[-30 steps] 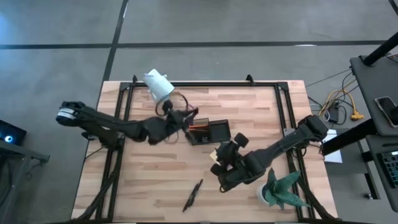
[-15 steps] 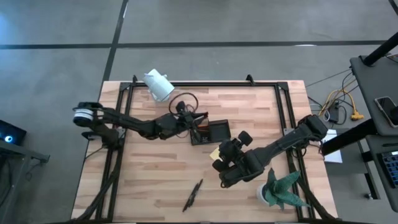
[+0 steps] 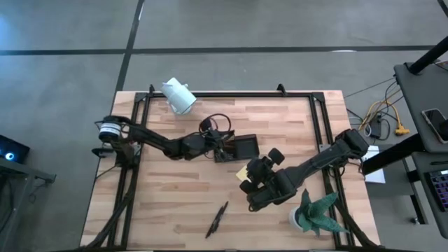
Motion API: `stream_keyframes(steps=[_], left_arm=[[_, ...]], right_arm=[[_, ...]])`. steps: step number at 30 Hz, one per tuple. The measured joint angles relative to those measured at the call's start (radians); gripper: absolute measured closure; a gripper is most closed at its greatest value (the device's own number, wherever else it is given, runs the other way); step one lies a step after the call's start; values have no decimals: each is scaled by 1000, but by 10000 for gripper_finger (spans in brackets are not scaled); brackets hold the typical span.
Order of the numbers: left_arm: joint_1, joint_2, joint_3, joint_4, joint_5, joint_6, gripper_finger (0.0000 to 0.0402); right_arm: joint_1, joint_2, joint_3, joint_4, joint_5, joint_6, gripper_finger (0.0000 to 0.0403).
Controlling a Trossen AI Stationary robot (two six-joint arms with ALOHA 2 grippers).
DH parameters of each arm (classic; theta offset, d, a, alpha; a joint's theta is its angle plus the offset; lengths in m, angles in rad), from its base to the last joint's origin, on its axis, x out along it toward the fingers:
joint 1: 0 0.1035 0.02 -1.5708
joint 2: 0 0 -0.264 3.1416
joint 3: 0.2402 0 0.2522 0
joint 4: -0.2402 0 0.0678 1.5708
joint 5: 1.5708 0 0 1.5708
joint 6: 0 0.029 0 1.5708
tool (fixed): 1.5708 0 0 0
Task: Pick and place office supplies into organizer
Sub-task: Put the top black pen into the black desk organizer, then put the right black pen into the black desk organizer
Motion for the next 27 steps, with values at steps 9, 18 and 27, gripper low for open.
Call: stream_keyframes(steps=[9, 18, 27], left_arm=[[-31, -50, 0, -122, 4, -5, 369], [-30, -128, 21, -376, 6, -143, 326], [-56, -175, 25, -375, 2, -139, 233]], right_arm=[[1, 0, -17, 4, -25, 24, 266], [1, 0, -21, 6, -26, 49, 266], [1, 0, -23, 4, -73, 46, 266]])
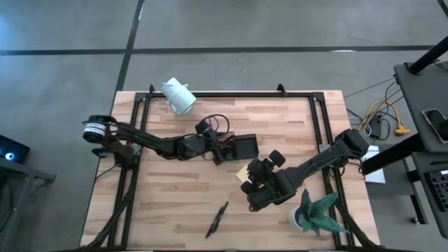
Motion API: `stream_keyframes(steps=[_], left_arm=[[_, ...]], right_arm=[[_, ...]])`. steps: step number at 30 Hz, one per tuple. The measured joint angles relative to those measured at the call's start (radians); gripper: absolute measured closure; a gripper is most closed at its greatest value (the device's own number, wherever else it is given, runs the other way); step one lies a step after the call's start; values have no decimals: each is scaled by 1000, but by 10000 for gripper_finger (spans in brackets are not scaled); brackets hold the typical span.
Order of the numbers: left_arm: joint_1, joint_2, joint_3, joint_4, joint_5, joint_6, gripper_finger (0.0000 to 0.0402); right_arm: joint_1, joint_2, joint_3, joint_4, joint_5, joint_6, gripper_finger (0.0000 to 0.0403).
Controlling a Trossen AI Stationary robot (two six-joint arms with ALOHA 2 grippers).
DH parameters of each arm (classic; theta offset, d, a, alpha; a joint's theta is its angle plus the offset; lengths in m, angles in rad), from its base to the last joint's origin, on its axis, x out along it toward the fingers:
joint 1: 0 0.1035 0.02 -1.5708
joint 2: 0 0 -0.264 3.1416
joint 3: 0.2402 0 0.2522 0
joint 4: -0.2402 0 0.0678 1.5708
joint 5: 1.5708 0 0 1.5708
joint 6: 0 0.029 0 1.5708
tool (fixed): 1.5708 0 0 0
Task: Pick and place office supplies into organizer
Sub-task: Put the right black pen into the black desk organizer
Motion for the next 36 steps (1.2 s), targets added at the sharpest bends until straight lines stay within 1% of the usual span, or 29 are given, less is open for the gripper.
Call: stream_keyframes(steps=[3, 6, 8, 11, 15, 18, 20, 25, 31, 36], left_arm=[[-40, -80, 19, 7, 5, 1, 219], [-77, -163, 47, -26, 4, -20, 217], [-100, -213, 70, -111, 1, -90, 217], [-141, -262, 102, -294, 3, -221, 217], [-231, -290, 121, -523, 2, -415, 217], [-324, -292, 123, -587, 2, -571, 217], [-395, -284, 123, -593, -12, -653, 217], [-546, -241, 123, -595, -105, -859, 217], [-650, -178, 142, -593, -117, -1102, 217], [-711, -120, 201, -582, -119, -1177, 217]], right_arm=[[1, 0, 0, 1, -7, 2, 266], [4, -6, 0, 2, -37, 2, 266], [4, -10, 0, 3, -86, -1, 266], [9, -7, -2, 5, -146, -7, 266], [31, -6, -3, 14, -167, -47, 266], [46, -6, -4, 14, -208, -54, 266], [53, -6, -4, 14, -250, -69, 266], [86, -6, -18, 53, -333, -102, 266], [144, -6, -21, 121, -341, -103, 266], [178, -5, -21, 218, -338, -103, 266]])
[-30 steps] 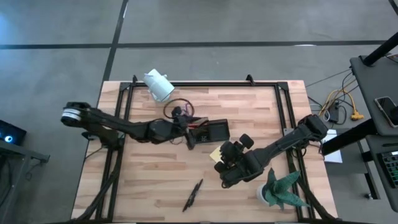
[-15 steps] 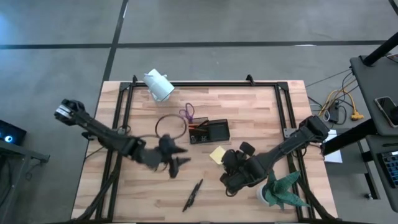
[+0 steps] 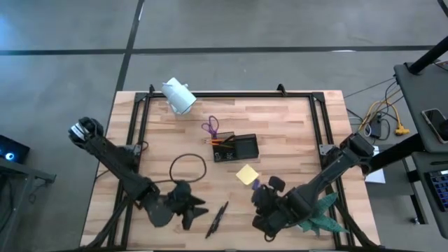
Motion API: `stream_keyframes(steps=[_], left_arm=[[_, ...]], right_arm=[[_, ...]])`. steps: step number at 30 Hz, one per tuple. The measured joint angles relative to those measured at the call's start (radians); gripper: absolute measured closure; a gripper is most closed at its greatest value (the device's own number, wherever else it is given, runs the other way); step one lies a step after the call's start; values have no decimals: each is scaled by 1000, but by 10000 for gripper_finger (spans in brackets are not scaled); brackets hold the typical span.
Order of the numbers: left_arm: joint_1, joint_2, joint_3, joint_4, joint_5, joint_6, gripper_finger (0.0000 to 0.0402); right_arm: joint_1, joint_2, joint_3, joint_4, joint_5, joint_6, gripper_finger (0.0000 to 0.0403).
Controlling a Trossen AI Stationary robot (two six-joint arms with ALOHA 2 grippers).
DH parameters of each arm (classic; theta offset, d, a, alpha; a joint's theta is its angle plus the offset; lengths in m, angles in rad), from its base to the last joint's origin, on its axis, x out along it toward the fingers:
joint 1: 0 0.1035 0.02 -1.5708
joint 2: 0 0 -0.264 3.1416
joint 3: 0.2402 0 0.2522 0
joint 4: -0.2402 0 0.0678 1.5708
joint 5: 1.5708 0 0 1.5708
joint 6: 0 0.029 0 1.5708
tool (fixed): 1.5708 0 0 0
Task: Pick and place office supplies into organizer
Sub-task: Put the right black pen into the black desk organizer
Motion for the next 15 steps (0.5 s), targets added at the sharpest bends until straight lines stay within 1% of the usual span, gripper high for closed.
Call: stream_keyframes(steps=[3, 8, 11, 15], left_arm=[[-27, 43, 50, 9, 0, 0, 217], [-60, 104, 124, 13, 1, 7, 217], [-71, 118, 137, 10, 8, 8, 217], [-83, 116, 135, -9, 14, 8, 217]], right_arm=[[9, 0, -7, 76, 8, 5, 266], [19, 0, -13, 201, 28, 67, 266], [22, 0, -15, 245, 28, 114, 266], [23, 5, -15, 264, 28, 235, 266]])
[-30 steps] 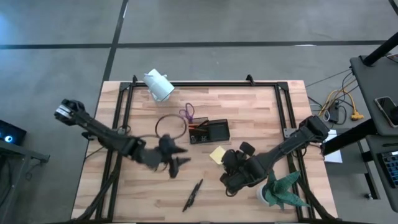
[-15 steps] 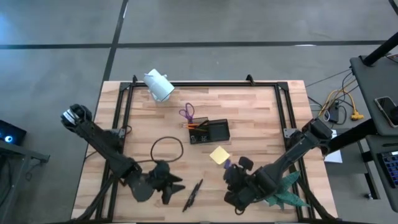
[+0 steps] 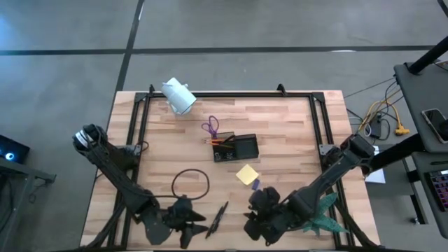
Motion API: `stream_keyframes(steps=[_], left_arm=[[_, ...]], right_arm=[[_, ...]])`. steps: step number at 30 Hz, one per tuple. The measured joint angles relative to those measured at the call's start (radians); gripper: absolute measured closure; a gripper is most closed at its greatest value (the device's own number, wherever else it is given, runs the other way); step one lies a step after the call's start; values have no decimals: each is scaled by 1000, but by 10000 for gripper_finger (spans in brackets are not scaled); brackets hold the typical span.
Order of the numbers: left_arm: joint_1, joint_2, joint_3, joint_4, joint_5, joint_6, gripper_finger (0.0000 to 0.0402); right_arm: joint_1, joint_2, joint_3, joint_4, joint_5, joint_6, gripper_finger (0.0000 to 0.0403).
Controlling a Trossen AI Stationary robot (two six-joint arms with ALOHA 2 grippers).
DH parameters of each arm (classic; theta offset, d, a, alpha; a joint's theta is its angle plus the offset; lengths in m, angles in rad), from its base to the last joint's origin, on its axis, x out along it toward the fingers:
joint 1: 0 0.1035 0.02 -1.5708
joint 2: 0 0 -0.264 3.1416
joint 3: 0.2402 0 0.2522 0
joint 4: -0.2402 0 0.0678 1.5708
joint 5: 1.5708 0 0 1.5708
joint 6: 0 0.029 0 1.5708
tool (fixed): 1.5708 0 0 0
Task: Pick and place office supplies into organizer
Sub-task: Put the right black pen into the black desk organizer
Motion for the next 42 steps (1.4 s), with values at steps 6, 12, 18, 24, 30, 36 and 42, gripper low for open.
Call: stream_keyframes(steps=[6, 12, 18, 24, 30, 36, 42], left_arm=[[-25, -7, -1, -3, 40, -2, 217], [-57, 15, -2, -3, 80, -7, 217], [-63, 46, 0, -2, 79, -59, 217], [-33, 108, 0, -12, 79, -62, 217], [-23, 196, 20, -12, 125, -61, 217], [-32, 217, 37, 0, 137, -102, 217], [-28, 218, 17, -5, 110, -189, 217]], right_arm=[[6, 57, 0, 110, -72, 160, 266], [43, 156, 27, 208, -184, 249, 266], [85, 193, 40, 190, -214, 268, 266], [108, 193, 39, 149, -150, 127, 266], [85, 193, 39, 150, -125, -289, 266], [9, 193, 39, 152, -158, -785, 266], [-107, 193, 35, 152, -237, -1142, 266]])
